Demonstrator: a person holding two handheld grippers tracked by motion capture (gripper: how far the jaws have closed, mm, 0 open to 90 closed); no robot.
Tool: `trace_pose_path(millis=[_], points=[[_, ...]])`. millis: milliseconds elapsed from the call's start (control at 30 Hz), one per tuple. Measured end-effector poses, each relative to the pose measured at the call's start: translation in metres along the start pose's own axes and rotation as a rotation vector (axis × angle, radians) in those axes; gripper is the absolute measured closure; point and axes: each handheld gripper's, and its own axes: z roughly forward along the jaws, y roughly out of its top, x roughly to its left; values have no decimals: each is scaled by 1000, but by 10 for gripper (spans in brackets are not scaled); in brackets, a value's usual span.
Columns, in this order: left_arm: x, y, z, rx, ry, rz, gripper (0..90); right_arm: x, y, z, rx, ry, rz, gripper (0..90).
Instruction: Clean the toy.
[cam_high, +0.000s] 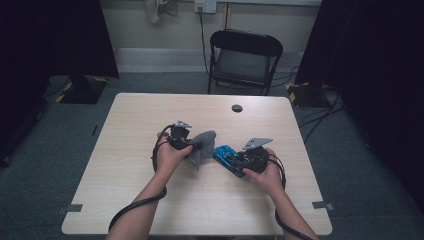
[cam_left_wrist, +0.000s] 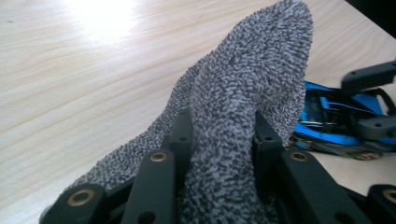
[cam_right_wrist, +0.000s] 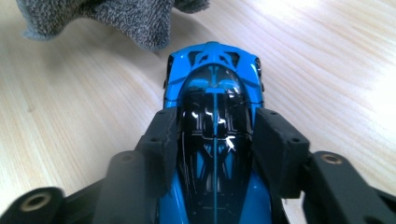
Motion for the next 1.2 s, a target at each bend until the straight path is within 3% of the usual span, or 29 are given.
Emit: trace_pose_path(millis=[67,167,233,400,533,633,667,733,767,833,967,1200], points=[[-4,0,-1,0,-13,6,685,0,-2,0,-13,3,-18,497],[-10,-4,-1,21,-32,20,684,-2,-4,-1,-28,10,-19,349],[-14,-9,-1,37,-46,27,683,-2,-5,-1,-9,21,-12,317],[-24,-25,1,76,-88,56,677,0,-3,-6,-21,75,12,296],[-30,-38,0,104,-112,69,668,4,3,-14,-63,101,3,292],[-37,-46,-2,116,-155,93,638,9,9,-17,-59,115,-38,296],[-40,-49,-3,116,-170,106,616,10,11,-18,-61,128,-43,304],[-43,-52,-4,91,-169,142,487,14,15,-18,-57,132,-60,311],[-44,-53,-5,78,-168,154,382,16,17,-18,-61,145,-60,315],[-46,-53,-10,61,-174,172,319,19,20,-19,-74,158,-65,311],[-44,-53,-24,38,-155,208,272,26,30,-22,-100,172,-92,301],[-29,-68,-51,-1,-141,195,263,50,51,-8,-91,241,-185,298]])
